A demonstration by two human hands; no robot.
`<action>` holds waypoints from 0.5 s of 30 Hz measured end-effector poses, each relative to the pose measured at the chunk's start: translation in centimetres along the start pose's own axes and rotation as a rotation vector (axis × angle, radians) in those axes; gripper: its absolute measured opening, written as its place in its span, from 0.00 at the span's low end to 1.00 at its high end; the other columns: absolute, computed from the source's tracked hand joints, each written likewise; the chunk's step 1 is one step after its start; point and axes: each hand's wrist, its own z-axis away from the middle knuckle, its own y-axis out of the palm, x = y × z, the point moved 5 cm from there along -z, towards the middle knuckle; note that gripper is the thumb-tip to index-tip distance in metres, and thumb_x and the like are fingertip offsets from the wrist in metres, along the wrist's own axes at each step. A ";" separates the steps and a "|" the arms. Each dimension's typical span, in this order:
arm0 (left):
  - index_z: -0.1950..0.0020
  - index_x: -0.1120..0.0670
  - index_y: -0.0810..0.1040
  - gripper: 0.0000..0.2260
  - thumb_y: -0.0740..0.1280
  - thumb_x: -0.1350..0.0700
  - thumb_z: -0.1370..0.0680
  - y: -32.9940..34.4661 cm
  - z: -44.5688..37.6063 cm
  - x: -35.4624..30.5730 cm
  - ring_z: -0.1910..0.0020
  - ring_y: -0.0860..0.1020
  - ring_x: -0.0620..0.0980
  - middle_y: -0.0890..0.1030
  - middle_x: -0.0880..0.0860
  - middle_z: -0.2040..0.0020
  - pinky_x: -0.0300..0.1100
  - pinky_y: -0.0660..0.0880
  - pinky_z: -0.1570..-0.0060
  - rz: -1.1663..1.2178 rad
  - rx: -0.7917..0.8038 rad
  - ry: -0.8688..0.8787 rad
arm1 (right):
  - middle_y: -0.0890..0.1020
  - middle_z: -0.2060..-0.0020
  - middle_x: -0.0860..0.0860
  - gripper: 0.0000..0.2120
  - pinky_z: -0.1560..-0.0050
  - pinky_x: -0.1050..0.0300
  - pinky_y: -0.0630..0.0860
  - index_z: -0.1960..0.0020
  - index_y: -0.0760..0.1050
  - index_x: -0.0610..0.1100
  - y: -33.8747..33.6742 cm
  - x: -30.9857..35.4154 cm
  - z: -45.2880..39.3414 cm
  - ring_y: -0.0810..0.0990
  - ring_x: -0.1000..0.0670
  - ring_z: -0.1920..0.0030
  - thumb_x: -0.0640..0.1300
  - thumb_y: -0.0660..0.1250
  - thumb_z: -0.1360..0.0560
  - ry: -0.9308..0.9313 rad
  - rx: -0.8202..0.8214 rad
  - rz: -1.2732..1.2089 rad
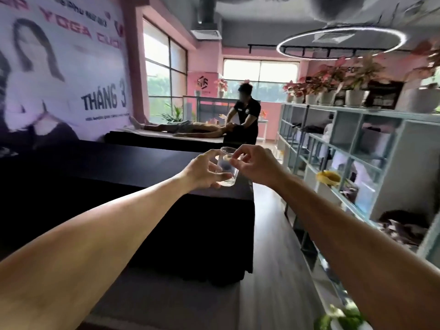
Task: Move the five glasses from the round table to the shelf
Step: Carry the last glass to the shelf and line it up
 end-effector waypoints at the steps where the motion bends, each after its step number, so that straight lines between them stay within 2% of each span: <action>1: 0.31 0.50 0.71 0.28 0.77 0.58 0.28 -1.0 -1.5 1.1 0.71 0.82 0.45 0.84 0.60 0.49 0.37 0.79 0.71 -0.012 -0.031 -0.014 | 0.83 0.65 0.57 0.03 0.59 0.59 0.77 0.58 0.80 0.57 1.4 -0.4 -2.2 0.81 0.56 0.62 0.54 0.72 0.28 -0.015 0.021 -0.018; 3: 0.30 0.50 0.70 0.29 0.77 0.57 0.28 -3.1 -4.0 3.2 0.70 0.83 0.47 0.83 0.56 0.51 0.37 0.80 0.69 -0.041 -0.090 -0.059 | 0.83 0.64 0.56 0.03 0.57 0.56 0.79 0.57 0.81 0.56 4.1 -1.1 -6.5 0.81 0.55 0.62 0.54 0.71 0.28 -0.052 0.071 -0.040; 5: 0.29 0.49 0.70 0.30 0.77 0.55 0.28 -5.2 -5.6 5.4 0.64 0.85 0.55 0.83 0.56 0.48 0.40 0.82 0.64 -0.055 -0.141 -0.101 | 0.83 0.65 0.55 0.05 0.57 0.55 0.79 0.56 0.81 0.55 7.0 -1.0 -10.1 0.81 0.54 0.62 0.55 0.70 0.28 -0.089 0.117 -0.067; 7: 0.28 0.48 0.69 0.31 0.77 0.54 0.28 -7.7 -6.7 8.2 0.59 0.85 0.61 0.82 0.58 0.46 0.39 0.81 0.65 -0.044 -0.214 -0.150 | 0.83 0.64 0.55 0.03 0.59 0.57 0.77 0.57 0.80 0.57 10.3 -0.2 -13.3 0.81 0.54 0.62 0.55 0.69 0.28 -0.144 0.167 -0.102; 10: 0.28 0.46 0.69 0.31 0.77 0.53 0.28 -11.6 -6.5 12.3 0.60 0.86 0.56 0.83 0.56 0.45 0.34 0.77 0.67 -0.047 -0.292 -0.229 | 0.83 0.64 0.55 0.03 0.63 0.60 0.75 0.59 0.79 0.59 15.9 1.8 -16.4 0.81 0.57 0.64 0.54 0.67 0.28 -0.216 0.262 -0.188; 15: 0.30 0.38 0.68 0.30 0.77 0.47 0.29 -19.5 -3.8 18.1 0.62 0.86 0.49 0.82 0.49 0.45 0.39 0.77 0.54 -0.117 -0.414 -0.359 | 0.82 0.63 0.58 0.04 0.62 0.65 0.71 0.56 0.80 0.60 24.8 7.8 -20.2 0.79 0.60 0.60 0.54 0.66 0.27 -0.351 0.370 -0.306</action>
